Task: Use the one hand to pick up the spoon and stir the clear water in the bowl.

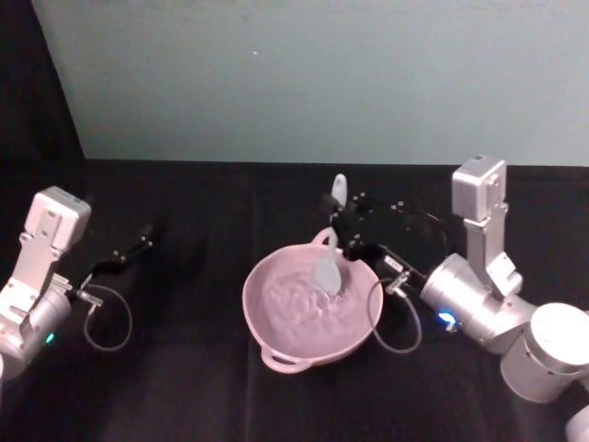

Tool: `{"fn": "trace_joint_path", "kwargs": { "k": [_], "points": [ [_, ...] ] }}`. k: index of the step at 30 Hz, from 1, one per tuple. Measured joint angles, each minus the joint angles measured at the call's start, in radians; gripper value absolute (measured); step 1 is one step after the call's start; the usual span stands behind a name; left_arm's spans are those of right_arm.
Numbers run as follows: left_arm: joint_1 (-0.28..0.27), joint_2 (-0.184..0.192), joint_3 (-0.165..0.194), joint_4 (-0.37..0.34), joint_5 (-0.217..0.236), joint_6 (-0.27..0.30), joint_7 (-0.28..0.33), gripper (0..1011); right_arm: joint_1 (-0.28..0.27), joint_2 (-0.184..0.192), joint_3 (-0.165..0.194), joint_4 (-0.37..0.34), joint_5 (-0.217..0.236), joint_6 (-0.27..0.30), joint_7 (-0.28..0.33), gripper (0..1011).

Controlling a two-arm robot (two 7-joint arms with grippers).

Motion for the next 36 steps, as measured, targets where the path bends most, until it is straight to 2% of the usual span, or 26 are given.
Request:
{"fn": "trace_joint_path", "kwargs": {
  "k": [8, 16, 26, 36],
  "points": [
    [0.000, 0.000, 0.000, 0.000, 0.000, 0.000, 0.000, 1005, -0.027, 0.032, 0.014, -0.055, -0.031, 0.018, -0.007, 114],
    [0.000, 0.000, 0.000, 0.000, 0.000, 0.000, 0.000, 1005, -0.047, 0.037, -0.014, -0.101, -0.052, 0.032, 0.009, 114],
    [0.000, 0.000, 0.000, 0.000, 0.000, 0.000, 0.000, 1005, -0.047, 0.004, -0.076, -0.121, -0.051, 0.031, 0.047, 114],
    [0.000, 0.000, 0.000, 0.000, 0.000, 0.000, 0.000, 1005, -0.023, -0.021, -0.093, -0.102, -0.036, 0.017, 0.050, 114]
  ]
}}
